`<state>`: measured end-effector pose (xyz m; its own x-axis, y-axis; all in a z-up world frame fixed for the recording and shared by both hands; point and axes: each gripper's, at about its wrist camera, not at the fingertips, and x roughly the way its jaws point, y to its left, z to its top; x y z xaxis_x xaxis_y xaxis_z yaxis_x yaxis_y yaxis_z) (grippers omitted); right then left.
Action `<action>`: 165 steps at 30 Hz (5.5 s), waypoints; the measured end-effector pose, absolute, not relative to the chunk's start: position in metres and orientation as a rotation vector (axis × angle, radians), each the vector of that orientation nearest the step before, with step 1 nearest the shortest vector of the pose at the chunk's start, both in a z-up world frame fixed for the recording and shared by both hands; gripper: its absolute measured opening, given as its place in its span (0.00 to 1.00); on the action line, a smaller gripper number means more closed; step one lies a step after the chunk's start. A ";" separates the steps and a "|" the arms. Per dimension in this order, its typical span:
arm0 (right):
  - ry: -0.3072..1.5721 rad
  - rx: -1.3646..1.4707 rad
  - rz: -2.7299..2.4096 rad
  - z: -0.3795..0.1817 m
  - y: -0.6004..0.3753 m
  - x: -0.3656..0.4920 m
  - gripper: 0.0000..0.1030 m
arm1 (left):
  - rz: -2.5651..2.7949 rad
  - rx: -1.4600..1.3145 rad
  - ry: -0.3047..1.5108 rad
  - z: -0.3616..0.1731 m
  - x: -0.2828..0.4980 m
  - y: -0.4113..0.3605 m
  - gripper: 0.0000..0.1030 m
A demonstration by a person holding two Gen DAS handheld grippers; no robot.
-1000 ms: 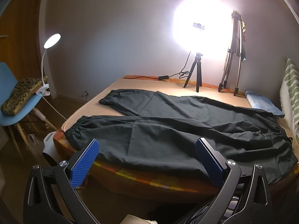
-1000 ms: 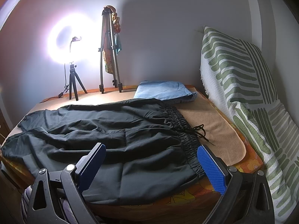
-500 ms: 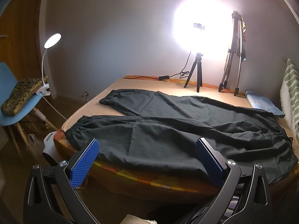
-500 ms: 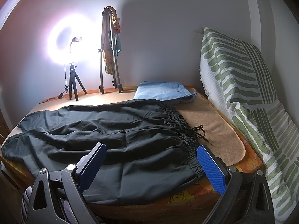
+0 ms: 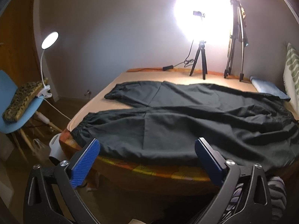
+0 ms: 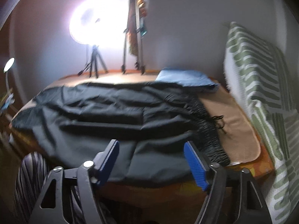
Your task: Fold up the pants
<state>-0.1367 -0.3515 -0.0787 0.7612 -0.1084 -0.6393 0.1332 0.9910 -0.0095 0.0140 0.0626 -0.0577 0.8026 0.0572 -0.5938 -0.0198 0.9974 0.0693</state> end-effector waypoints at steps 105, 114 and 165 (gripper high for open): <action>0.848 -0.564 -0.104 -0.099 -0.307 0.247 0.00 | 0.203 -0.125 0.871 -0.124 0.430 0.189 0.09; 0.907 -0.606 -0.126 -0.123 -0.307 0.254 0.00 | 0.216 -0.107 0.763 -0.075 0.395 0.237 0.39; 1.056 -0.437 0.276 -0.048 -0.247 0.085 0.00 | 0.265 -0.286 0.795 -0.118 0.342 0.252 0.12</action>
<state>0.0851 -0.2467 -0.0482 0.4697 0.0109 -0.8828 -0.4219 0.8811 -0.2135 0.3416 0.2519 -0.1182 0.6711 0.1252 -0.7308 -0.3378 0.9290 -0.1511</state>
